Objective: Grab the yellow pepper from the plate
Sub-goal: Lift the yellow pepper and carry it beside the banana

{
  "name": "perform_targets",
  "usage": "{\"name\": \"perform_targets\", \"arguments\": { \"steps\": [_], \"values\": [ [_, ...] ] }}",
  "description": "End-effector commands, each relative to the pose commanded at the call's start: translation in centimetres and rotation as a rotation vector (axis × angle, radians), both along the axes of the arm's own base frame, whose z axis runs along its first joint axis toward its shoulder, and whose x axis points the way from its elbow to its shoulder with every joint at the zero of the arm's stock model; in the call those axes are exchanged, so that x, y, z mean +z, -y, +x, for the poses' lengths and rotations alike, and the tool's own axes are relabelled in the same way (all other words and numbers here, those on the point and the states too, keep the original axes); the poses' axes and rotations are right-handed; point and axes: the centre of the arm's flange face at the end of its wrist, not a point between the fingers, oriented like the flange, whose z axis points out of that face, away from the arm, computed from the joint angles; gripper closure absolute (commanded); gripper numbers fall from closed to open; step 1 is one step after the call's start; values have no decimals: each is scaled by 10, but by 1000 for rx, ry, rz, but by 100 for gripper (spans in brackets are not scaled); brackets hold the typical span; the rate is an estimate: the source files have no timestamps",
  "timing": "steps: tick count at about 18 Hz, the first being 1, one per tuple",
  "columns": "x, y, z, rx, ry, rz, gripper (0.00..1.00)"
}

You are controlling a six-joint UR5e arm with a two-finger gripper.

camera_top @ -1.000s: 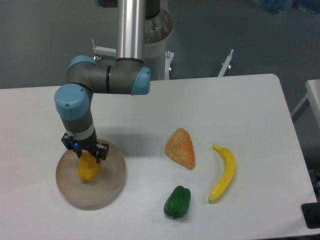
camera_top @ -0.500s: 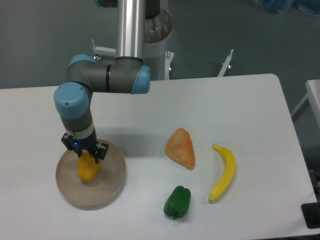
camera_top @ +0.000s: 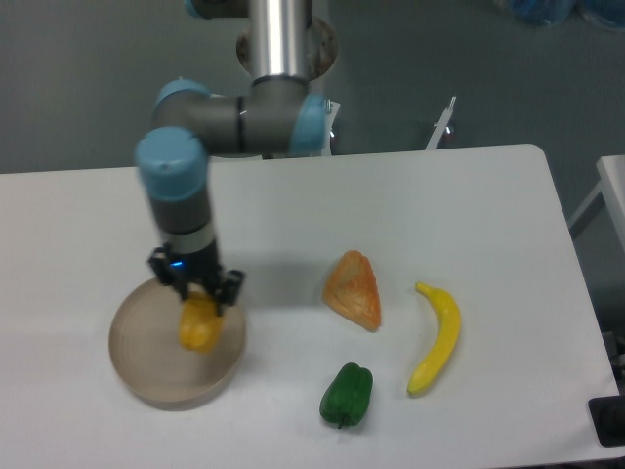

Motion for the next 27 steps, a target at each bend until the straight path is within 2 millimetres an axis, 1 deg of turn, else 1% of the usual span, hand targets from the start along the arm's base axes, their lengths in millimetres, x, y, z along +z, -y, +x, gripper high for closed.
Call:
{"name": "perform_targets", "arguments": {
  "steps": [2, 3, 4, 6, 7, 9, 10, 13, 15, 16, 19, 25, 27],
  "values": [
    [3, 13, -41, -15, -18, -3, 53],
    [9, 22, -71, -24, -36, 0, 53],
    [12, 28, -87, -29, -45, 2, 53],
    [10, 38, -109, -54, -78, -21, 53],
    [9, 44, -126, -90, -107, -48, 53],
    [7, 46, -142, -125, -121, -58, 53],
    [6, 42, -146, -125, -123, -56, 53],
    [-7, 27, -162, -120, -122, -58, 53],
    [-9, 20, -170, -120, -128, -50, 53],
    [-8, 18, -170, -119, -130, -49, 53],
    [-15, 16, -168, -117, -123, -56, 53],
    [-15, 15, -170, -115, -124, -55, 53],
    [-19, 15, -170, -114, -120, -60, 53]
  ]
}}
